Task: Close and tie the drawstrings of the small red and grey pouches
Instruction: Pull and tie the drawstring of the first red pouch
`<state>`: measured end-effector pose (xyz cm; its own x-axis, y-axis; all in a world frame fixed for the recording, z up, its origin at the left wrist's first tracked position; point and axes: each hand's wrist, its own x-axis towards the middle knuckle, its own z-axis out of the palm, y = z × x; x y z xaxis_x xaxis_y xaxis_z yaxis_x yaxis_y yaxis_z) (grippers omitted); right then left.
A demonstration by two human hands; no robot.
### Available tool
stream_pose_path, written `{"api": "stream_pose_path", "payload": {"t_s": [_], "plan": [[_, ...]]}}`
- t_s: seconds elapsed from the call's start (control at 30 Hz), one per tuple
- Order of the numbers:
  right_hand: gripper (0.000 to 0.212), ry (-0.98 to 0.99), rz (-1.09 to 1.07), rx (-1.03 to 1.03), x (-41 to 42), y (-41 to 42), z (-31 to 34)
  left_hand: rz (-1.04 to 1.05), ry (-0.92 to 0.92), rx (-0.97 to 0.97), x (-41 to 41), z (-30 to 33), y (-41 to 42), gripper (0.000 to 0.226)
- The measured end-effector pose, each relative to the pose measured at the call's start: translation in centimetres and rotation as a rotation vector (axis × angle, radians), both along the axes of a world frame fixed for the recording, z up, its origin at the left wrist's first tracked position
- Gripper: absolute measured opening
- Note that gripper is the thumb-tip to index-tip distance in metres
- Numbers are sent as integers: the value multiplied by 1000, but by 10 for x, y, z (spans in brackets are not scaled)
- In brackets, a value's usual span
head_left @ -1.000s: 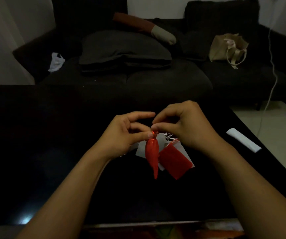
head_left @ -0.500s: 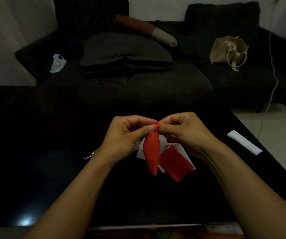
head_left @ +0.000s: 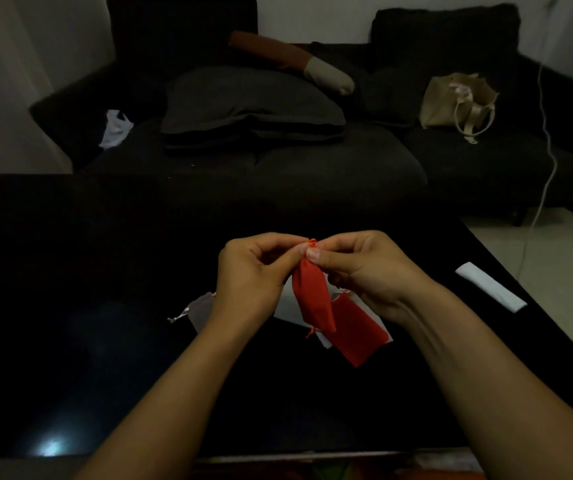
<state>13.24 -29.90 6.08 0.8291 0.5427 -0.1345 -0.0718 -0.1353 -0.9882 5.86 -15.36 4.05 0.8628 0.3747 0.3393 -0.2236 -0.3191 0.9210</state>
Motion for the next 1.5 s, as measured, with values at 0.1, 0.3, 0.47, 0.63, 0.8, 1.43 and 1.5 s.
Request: {"api": "stream_pose_path", "payload": {"t_s": [0.1,0.3,0.47,0.63,0.8,1.43,1.5], "plan": [[20,20,48,31,-2,-3,2,-62,67,-188,0,3,1,13],[21,44,199,92,-3,-10,3,-120,59,-343,2,3,5,13],[18,152,269,166,-3,-10,2,-120,-103,9,-2,6,8,15],[23,257,262,193,-6,-7,3,-85,-207,343,-5,5,13,15],[25,294,155,110,-6,0,0,-116,-192,528,-5,3,17,19],[20,331,-93,306,-8,18,-5,-17,-6,382,3,-4,8,10],[24,222,-175,282,-8,20,-6,25,57,87,3,-4,5,15]]}}
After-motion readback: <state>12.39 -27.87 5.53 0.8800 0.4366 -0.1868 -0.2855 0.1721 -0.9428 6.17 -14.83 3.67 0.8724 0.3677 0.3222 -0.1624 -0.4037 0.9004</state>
